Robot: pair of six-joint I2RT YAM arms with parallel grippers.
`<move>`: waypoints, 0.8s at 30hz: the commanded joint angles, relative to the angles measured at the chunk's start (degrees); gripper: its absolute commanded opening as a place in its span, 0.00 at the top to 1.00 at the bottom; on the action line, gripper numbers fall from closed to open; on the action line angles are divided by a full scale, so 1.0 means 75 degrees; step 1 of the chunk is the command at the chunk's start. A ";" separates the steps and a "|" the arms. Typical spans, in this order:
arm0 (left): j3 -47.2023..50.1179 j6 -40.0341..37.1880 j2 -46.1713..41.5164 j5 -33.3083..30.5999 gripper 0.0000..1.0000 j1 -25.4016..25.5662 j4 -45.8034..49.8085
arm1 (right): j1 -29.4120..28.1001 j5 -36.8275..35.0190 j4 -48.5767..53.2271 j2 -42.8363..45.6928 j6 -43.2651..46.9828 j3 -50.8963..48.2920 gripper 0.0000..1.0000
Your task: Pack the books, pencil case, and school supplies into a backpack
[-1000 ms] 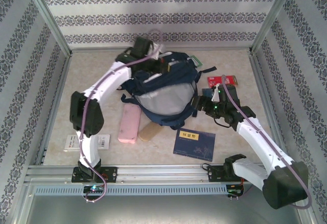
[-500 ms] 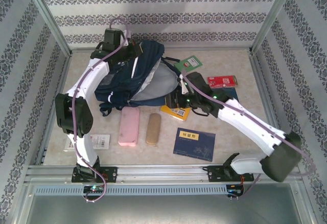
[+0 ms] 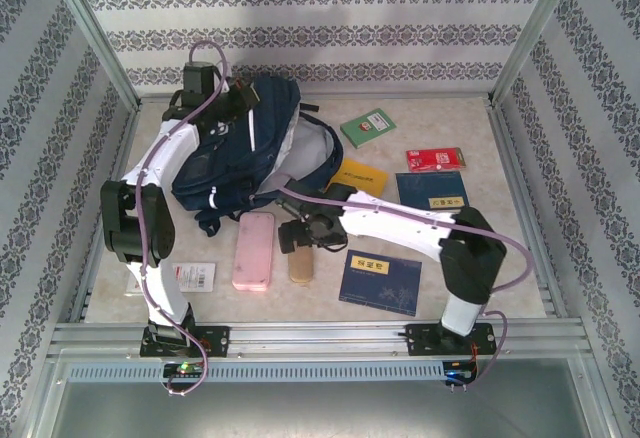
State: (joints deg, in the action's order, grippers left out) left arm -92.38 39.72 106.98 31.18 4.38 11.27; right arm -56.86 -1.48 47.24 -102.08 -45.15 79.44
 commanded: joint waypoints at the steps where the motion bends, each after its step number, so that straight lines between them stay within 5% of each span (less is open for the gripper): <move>1: 0.0345 0.0106 -0.0685 0.0367 1.00 -0.0034 -0.1077 | -0.0079 -0.0147 0.0222 -0.0532 -0.0282 0.0430 0.02; 18: 0.0563 0.0404 -0.0613 0.0541 1.00 -0.0220 -0.1303 | -0.0165 0.0031 -0.0024 -0.2378 -0.0424 0.1068 0.03; 24: 0.0505 0.0418 -0.0613 0.0577 1.00 -0.0256 -0.1219 | -0.0129 -0.0153 -0.0243 -0.2241 -0.0502 0.0788 0.31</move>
State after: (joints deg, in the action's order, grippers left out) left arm -87.59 42.35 105.10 33.89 3.40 8.19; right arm -57.87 -1.63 46.50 -119.50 -48.10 86.17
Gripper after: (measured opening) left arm 0.061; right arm 0.717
